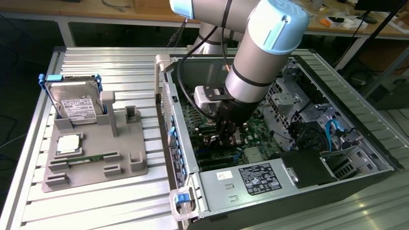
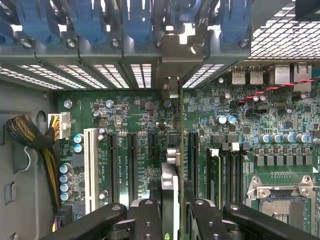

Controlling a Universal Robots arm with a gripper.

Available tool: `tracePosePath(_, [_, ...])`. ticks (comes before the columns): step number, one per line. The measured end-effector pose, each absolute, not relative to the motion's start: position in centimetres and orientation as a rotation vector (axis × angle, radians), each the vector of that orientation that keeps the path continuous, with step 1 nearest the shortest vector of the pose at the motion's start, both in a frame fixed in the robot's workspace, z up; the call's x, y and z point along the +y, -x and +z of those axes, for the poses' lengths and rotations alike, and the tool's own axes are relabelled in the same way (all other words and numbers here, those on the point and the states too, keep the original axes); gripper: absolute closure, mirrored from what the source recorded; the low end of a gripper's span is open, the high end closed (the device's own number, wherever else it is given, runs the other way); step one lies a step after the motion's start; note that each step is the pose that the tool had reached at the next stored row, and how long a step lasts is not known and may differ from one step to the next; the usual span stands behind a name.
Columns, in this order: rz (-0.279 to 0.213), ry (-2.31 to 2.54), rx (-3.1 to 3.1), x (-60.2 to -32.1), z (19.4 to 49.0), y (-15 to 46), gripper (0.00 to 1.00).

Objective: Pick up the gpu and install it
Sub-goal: 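Insert the gpu into the slot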

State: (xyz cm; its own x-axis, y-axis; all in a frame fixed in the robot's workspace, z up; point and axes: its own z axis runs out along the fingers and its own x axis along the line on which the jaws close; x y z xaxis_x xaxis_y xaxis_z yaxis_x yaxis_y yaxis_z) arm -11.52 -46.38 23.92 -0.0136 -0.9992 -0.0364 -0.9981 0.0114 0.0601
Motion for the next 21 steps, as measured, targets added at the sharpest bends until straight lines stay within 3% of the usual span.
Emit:
tracePosePath(5, [-0.109, -2.197, -2.225, -46.35, 23.75, 11.52, 0.72])
tracePosePath(8, [-0.107, -2.195, -2.223, -46.39, 23.92, 11.52, 0.53])
tracePosePath(16, [-0.107, -2.195, -2.223, -46.39, 23.91, 11.52, 0.53])
tracePosePath(17, [-0.107, -2.195, -2.223, -46.39, 23.91, 11.52, 0.55])
tracePosePath(18, [-0.107, -2.195, -2.223, -46.39, 23.91, 11.52, 0.69])
tracePosePath(21, [-0.107, -2.195, -2.222, -46.39, 23.91, 11.52, 0.69])
